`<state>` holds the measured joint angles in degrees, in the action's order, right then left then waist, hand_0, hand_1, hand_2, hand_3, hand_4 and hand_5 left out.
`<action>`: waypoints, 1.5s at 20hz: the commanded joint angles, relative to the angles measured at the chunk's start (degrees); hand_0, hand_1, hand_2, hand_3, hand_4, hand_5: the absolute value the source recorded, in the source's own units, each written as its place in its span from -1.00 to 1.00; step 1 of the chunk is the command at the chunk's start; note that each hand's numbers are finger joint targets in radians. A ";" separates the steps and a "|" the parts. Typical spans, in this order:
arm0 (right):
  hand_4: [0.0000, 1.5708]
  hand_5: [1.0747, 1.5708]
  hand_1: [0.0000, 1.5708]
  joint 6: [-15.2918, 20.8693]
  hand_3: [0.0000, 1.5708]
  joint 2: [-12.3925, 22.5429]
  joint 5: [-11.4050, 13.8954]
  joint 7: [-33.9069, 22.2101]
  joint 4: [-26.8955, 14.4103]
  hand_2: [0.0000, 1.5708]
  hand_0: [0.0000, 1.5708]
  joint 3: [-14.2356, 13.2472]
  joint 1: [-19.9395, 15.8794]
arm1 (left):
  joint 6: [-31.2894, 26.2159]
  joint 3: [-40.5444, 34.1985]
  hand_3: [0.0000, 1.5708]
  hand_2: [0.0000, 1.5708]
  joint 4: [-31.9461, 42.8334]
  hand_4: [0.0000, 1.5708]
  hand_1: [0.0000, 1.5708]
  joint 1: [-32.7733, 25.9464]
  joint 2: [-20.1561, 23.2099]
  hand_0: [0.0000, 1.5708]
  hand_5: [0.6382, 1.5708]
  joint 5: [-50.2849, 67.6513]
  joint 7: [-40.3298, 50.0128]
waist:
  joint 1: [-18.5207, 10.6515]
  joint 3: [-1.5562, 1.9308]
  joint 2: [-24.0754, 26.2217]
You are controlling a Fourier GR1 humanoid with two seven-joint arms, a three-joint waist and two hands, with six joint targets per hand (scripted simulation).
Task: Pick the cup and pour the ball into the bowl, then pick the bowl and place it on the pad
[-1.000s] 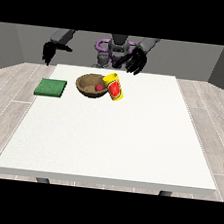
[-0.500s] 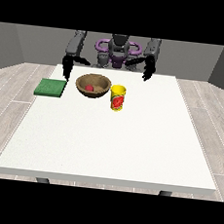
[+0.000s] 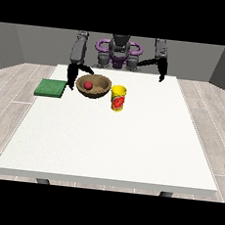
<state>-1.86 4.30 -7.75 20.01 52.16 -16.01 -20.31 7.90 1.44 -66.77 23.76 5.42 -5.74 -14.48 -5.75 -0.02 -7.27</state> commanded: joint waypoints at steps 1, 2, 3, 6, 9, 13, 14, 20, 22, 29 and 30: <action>-0.73 0.97 -1.00 -1.68 -1.00 2.60 -0.21 6.17 -8.45 -1.00 -1.00 -1.74 0.67 | -1.44 0.73 -1.00 -1.00 -5.74 -1.00 -1.00 -1.62 0.13 -1.00 0.99 0.35 5.27 | -1.34 0.06 1.38; -0.76 0.97 -1.00 -0.81 -1.00 2.54 -1.04 6.40 -10.56 -1.00 -1.00 -2.42 -3.21 | -3.34 1.03 -1.00 -1.00 -5.88 -1.00 -1.00 -2.39 0.87 -1.00 0.99 0.27 1.13 | -2.42 0.06 -0.94; -0.75 0.96 -1.00 -0.03 -1.00 2.81 -0.69 4.33 -9.55 -1.00 -1.00 -1.57 -4.50 | -4.10 -1.18 -1.00 -1.00 -2.98 -1.00 -1.00 -2.74 2.47 -1.00 0.99 0.88 -2.02 | -0.97 0.04 -1.60; -0.85 0.97 -1.00 -1.92 -1.00 2.95 -0.55 8.03 -14.75 -1.00 -1.00 -0.95 -3.59 | -3.80 -1.33 -1.00 -1.00 -6.62 -1.00 -1.00 -2.87 1.62 -1.00 0.99 1.24 2.54 | -0.44 0.05 -0.09; -0.82 0.97 -1.00 0.43 -1.00 1.38 0.23 8.60 -16.58 -1.00 -1.00 0.39 -5.75 | -2.03 -0.60 -1.00 -1.00 -5.13 -1.00 -1.00 -4.86 0.08 -1.00 0.99 -0.69 -0.24 | 0.01 0.04 -0.44; -0.50 1.00 -1.00 0.46 -1.00 0.69 -2.16 8.68 -19.86 -1.00 -1.00 -2.12 -6.69 | -5.84 -2.35 -1.00 -1.00 -8.59 -1.00 -1.00 -1.45 3.49 -1.00 0.99 1.62 2.96 | -2.17 0.06 -2.96; -0.41 0.90 -1.00 1.72 -1.00 1.52 -4.96 5.55 -20.48 -1.00 -1.00 -5.57 -5.25 | -6.10 -2.26 -1.00 -1.00 -8.77 -1.00 -1.00 -2.37 3.48 -1.00 0.99 2.03 0.85 | -2.74 0.07 -4.85; 0.17 0.86 1.00 20.30 1.00 6.38 9.70 5.08 -21.38 1.00 1.00 1.50 -0.57 | -6.18 -0.79 -1.00 -1.00 -10.19 -0.28 -1.00 0.14 2.66 -1.00 0.95 1.48 1.57 | -7.23 -0.28 -7.51; 0.19 0.95 1.00 24.80 0.99 6.83 12.83 2.81 -20.85 1.00 1.00 3.39 -1.77 | -6.09 0.70 -1.00 -1.00 -10.33 -0.17 -1.00 1.47 0.85 -1.00 0.91 1.33 2.22 | -7.73 -0.26 -6.61; 0.10 0.99 1.00 28.31 0.21 6.20 16.93 -17.15 -15.73 1.00 1.00 8.74 -5.99 | -5.16 -2.78 -1.00 -1.00 -1.86 0.23 -1.00 -3.68 1.86 -1.00 0.68 1.73 -0.05 | -2.52 -0.27 5.17; 0.07 0.97 1.00 26.49 0.20 6.98 17.39 -19.10 -15.25 1.00 1.00 9.67 -4.98 | -7.68 -4.96 -1.00 -1.00 -0.51 0.24 -1.00 -5.28 3.77 -1.00 0.68 4.10 -0.65 | -0.78 -0.20 6.99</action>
<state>24.63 10.79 6.89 12.18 36.79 -9.69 -24.79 1.35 -0.64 -71.67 21.30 7.55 -3.24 -13.48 -10.24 -1.21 -4.67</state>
